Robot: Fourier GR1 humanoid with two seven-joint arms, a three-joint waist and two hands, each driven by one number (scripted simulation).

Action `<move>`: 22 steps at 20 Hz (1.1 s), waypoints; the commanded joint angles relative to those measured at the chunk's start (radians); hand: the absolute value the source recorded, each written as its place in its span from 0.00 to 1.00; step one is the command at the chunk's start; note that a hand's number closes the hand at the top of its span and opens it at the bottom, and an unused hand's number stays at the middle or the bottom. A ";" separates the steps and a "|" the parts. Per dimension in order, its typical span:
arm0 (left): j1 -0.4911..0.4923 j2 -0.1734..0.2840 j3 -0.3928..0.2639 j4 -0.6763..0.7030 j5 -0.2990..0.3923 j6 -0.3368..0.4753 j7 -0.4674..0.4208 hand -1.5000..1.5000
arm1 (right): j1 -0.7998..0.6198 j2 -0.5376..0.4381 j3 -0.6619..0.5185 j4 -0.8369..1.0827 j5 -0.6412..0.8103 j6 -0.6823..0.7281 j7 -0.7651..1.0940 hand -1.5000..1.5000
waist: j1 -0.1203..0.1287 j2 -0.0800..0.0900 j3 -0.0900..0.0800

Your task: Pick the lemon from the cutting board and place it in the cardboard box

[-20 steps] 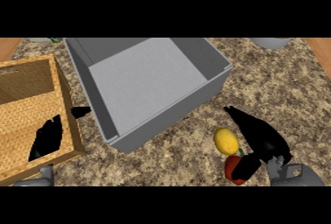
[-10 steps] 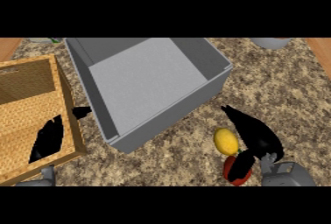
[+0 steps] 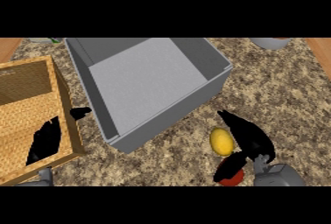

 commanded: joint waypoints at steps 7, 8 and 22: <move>-0.031 0.018 0.034 -0.022 0.013 -0.029 0.022 0.50 | -0.006 0.024 0.032 0.067 0.173 -0.153 -0.101 1.00 | 0.001 0.002 0.002; -0.003 -0.015 0.011 -0.022 -0.010 -0.002 0.015 0.50 | -0.015 -0.022 -0.002 0.004 0.158 -0.088 -0.079 1.00 | -0.001 0.001 0.002; -0.024 0.014 0.066 0.006 0.028 -0.065 -0.013 0.50 | -0.319 -0.007 -0.141 0.275 0.335 -0.206 -0.057 1.00 | 0.007 0.004 0.002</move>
